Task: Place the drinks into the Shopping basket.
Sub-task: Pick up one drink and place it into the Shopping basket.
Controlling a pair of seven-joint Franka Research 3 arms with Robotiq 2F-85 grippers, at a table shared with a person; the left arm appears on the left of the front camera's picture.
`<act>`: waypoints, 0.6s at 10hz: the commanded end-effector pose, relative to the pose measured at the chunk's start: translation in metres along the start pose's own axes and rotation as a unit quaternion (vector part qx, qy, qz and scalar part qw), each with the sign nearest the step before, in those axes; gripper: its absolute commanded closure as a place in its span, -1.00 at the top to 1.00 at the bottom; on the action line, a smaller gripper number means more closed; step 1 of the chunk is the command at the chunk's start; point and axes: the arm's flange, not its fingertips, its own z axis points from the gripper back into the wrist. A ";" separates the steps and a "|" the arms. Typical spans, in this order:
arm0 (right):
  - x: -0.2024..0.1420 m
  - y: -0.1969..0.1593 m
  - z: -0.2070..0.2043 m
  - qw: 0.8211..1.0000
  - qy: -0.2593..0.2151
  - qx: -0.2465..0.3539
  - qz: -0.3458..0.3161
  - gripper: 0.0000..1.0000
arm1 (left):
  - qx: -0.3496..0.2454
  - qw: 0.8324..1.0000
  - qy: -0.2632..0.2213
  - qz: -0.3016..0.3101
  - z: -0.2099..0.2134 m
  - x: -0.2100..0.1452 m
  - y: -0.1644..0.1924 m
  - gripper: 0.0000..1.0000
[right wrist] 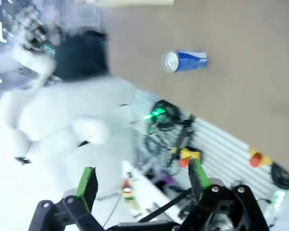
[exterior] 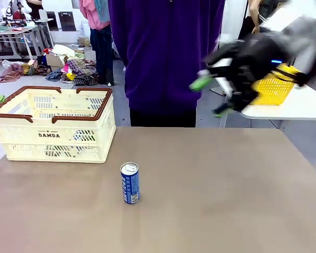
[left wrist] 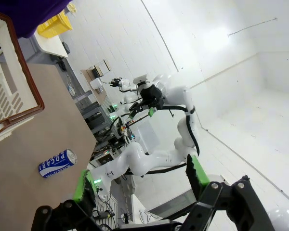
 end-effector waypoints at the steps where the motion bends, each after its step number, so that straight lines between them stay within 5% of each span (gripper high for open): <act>1: -0.042 -0.115 0.094 0.986 -0.069 0.140 -0.058 1.00 | -0.007 1.000 0.003 -0.007 0.001 0.000 -0.002 1.00; 3: -0.073 -0.199 0.154 0.962 -0.027 0.269 -0.048 1.00 | -0.007 1.000 0.003 -0.007 0.001 0.000 -0.002 1.00; 6: -0.093 -0.282 0.168 0.951 -0.040 0.297 -0.079 1.00 | -0.007 1.000 0.003 -0.007 0.001 0.000 -0.002 1.00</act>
